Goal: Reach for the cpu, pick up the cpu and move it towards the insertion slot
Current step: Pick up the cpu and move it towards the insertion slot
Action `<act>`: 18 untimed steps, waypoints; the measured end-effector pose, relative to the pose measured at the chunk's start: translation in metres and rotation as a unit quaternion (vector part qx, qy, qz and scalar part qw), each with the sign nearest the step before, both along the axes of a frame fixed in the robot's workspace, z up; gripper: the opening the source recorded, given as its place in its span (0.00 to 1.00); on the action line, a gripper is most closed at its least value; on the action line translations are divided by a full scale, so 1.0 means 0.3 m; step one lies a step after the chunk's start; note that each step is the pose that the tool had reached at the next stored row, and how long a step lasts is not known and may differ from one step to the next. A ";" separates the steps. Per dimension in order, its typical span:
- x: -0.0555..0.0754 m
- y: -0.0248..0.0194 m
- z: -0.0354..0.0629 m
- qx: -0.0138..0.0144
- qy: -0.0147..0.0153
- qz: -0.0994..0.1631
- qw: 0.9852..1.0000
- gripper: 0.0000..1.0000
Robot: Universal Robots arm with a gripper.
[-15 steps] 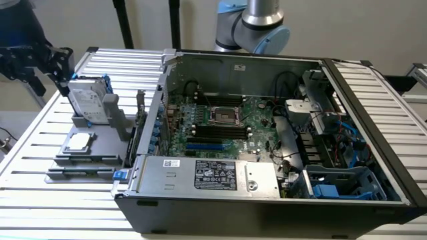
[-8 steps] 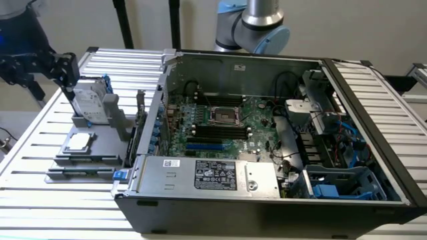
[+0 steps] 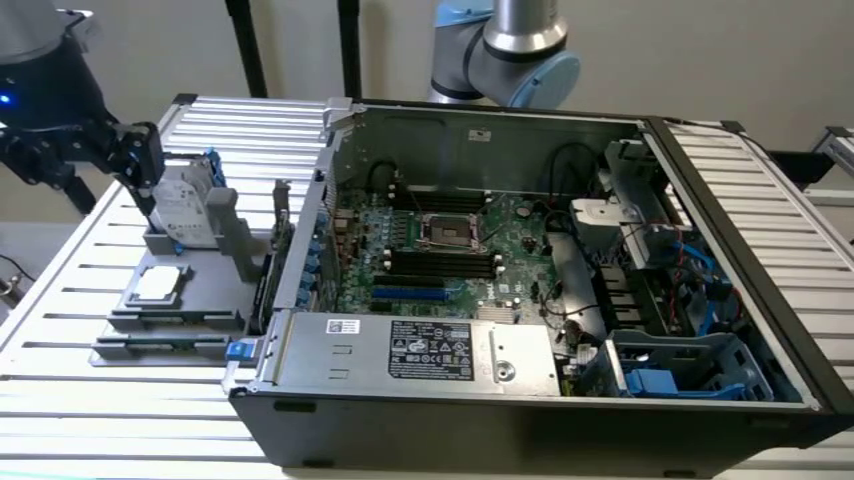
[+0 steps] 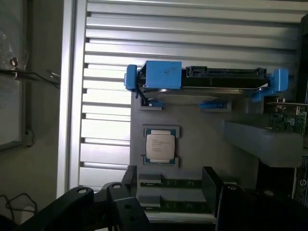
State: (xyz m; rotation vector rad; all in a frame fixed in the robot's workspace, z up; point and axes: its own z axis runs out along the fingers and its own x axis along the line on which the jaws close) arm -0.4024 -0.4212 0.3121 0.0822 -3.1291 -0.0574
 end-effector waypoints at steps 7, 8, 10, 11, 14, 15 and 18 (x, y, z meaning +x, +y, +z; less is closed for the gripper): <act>0.000 -0.011 -0.042 0.000 0.000 0.000 1.000 0.65; 0.000 -0.012 -0.048 0.000 0.000 0.000 1.000 0.65; 0.000 -0.012 -0.061 0.000 0.000 0.000 1.000 0.65; 0.000 -0.012 -0.067 0.000 0.000 0.000 1.000 0.65; 0.000 -0.013 -0.085 0.000 0.000 0.000 1.000 0.65; 0.000 -0.013 -0.091 0.000 0.000 0.000 1.000 0.65; 0.001 -0.013 -0.109 0.000 0.000 0.000 1.000 0.65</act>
